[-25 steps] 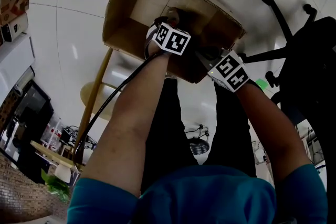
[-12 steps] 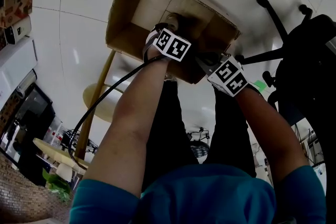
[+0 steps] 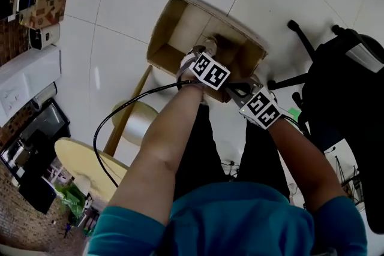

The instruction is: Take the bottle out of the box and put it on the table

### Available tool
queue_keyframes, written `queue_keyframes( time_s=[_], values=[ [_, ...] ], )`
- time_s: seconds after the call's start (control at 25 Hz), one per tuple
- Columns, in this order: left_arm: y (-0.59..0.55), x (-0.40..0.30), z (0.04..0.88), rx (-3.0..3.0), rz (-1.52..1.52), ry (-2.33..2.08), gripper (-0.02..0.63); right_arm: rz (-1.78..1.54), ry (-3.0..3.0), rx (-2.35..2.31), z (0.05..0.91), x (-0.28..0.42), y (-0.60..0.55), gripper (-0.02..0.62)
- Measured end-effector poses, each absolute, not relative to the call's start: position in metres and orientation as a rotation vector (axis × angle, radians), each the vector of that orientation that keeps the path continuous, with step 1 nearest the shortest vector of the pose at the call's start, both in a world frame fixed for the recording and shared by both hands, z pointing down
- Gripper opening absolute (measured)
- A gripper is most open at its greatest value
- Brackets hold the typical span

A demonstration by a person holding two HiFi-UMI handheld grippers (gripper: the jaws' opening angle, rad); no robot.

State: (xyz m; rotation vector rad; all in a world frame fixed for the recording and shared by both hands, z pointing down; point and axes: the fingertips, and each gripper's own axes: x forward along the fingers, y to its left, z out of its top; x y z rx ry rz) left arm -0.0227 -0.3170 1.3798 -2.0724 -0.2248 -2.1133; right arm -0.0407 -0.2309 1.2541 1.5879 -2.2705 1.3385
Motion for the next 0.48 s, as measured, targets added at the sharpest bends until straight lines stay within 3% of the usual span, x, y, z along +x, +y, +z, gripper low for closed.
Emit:
queue_keyframes(
  time_s=[0.36,0.48],
  values=[
    [-0.253,0.003,1.240,-2.052,-2.077,-0.265,0.184,1.178,-2.367,1.523,1.096,-0.017,-0.187,0.004],
    [-0.243,0.044,1.168,-2.086,-2.079,-0.248,0.184,1.103,-2.407,1.499,1.021,0.024,-0.177,0.003]
  ],
)
